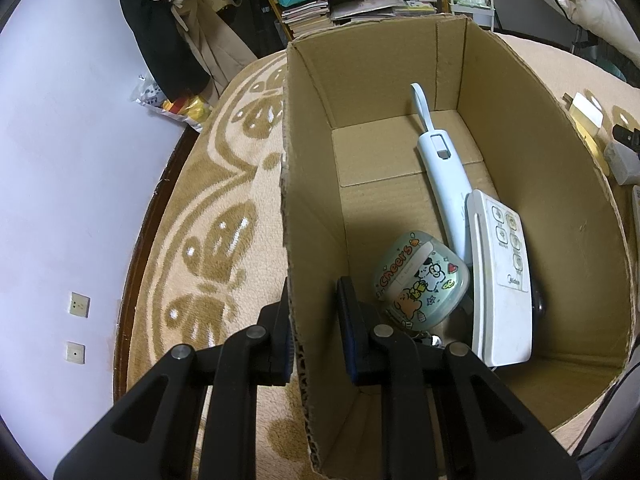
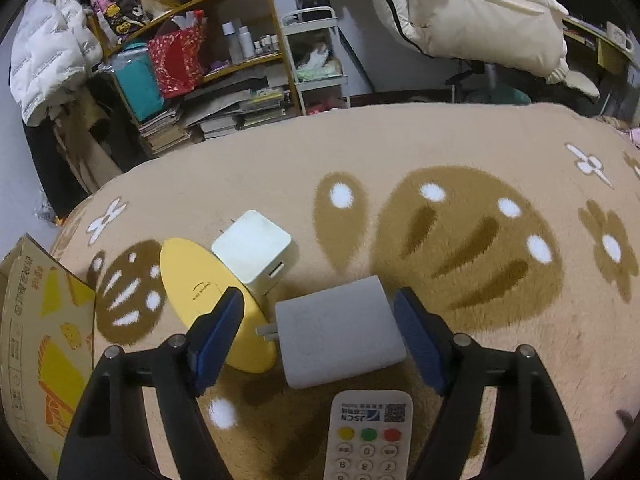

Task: Organize rigid objects
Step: 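Grasp the grey charger with the right gripper and lift, then carry the charger into the box and open the right gripper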

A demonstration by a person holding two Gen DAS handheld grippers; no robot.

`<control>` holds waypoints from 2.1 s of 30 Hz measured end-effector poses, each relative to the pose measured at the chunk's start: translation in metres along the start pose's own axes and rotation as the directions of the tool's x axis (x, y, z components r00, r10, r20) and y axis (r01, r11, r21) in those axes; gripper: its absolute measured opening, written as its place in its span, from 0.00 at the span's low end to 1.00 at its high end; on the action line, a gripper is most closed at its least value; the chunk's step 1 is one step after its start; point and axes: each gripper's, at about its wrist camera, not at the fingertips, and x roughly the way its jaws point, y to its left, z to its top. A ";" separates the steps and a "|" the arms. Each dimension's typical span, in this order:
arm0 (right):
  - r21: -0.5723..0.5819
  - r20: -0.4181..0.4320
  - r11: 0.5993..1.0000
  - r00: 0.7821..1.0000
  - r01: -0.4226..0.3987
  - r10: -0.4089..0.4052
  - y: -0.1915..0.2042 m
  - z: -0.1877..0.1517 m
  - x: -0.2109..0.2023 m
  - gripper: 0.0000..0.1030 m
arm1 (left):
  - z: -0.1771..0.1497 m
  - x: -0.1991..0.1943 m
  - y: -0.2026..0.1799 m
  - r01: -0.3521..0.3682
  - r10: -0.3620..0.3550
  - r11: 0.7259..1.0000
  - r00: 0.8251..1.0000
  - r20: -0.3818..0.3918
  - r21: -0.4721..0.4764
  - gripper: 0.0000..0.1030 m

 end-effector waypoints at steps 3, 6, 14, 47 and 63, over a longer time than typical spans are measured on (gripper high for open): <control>0.016 -0.016 1.000 1.000 0.005 -0.005 -0.005 -0.001 0.003 0.79 | 0.000 0.000 0.000 0.000 0.000 1.000 1.000 0.000 0.000 0.19; 0.032 -0.028 0.999 0.999 -0.015 0.016 -0.011 -0.002 0.007 0.79 | 0.000 0.000 0.000 -0.001 0.001 1.000 1.000 0.000 0.000 0.19; 0.032 -0.054 0.999 0.998 -0.038 0.039 -0.010 -0.007 0.009 0.67 | 0.000 -0.001 0.001 0.002 -0.002 1.000 1.000 -0.001 -0.001 0.19; -0.411 0.040 0.791 0.858 -0.454 0.513 0.177 -0.030 -0.113 0.66 | 0.000 0.001 0.004 0.012 -0.012 1.000 1.000 -0.002 -0.006 0.19; -0.481 -0.033 0.727 0.839 -0.490 0.543 0.200 -0.049 -0.110 0.67 | 0.001 0.003 0.013 0.053 -0.054 0.998 0.998 -0.012 -0.045 0.20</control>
